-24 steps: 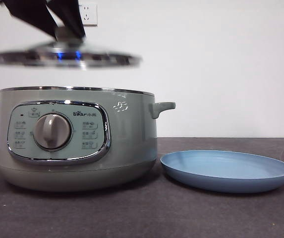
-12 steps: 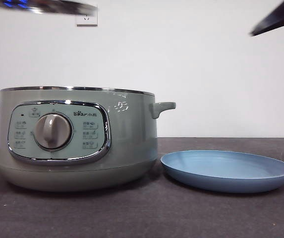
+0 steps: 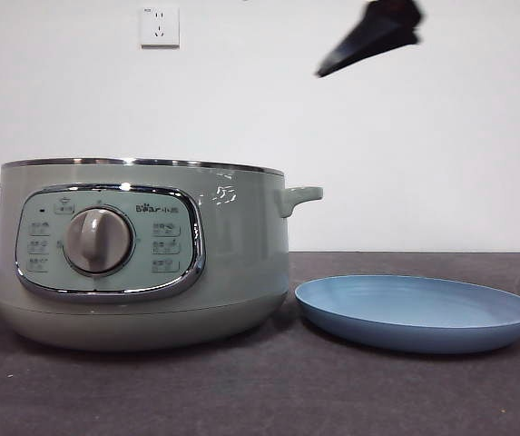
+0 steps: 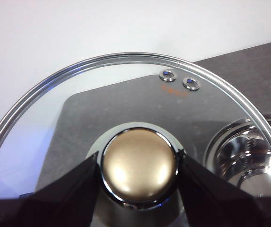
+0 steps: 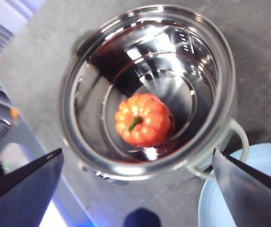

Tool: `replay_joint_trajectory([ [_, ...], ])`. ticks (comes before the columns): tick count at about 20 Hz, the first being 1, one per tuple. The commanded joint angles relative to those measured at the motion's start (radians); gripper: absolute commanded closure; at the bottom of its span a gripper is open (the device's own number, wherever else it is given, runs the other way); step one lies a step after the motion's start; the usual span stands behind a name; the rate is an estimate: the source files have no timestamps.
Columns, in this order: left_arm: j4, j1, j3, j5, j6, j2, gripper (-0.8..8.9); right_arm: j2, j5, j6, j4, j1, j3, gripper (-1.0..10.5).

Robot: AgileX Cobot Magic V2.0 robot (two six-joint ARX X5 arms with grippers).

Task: Take the pumpkin out from the steamer,put the pumpkin in the blue plate,close the lid

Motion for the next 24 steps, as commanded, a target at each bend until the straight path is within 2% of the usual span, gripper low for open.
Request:
replay_joint_trajectory([
  [1,0.021,0.003,0.006,-0.038,0.013,-0.02,8.22,0.116,0.081,-0.04,-0.094,0.056,0.158,3.4],
  [5,-0.017,0.003,0.006,-0.061,0.013,-0.021,8.22,0.308,0.196,-0.07,-0.245,0.148,0.399,3.4],
  [7,-0.021,0.003,0.006,-0.061,0.013,-0.021,8.22,0.372,0.283,-0.085,-0.252,0.194,0.449,3.4],
  [9,-0.021,0.003,0.006,-0.061,0.013,-0.021,8.22,0.411,0.336,-0.105,-0.246,0.225,0.453,3.4],
  [14,-0.021,0.003,0.006,-0.061,0.013,-0.021,8.22,0.523,0.356,-0.134,-0.218,0.263,0.453,3.4],
  [23,-0.037,0.003,0.006,-0.061,0.013,-0.021,8.22,0.651,0.356,-0.159,-0.206,0.26,0.453,3.5],
  [24,-0.04,0.003,0.006,-0.061,0.013,-0.021,8.22,0.651,0.356,-0.159,-0.205,0.26,0.453,4.1],
])
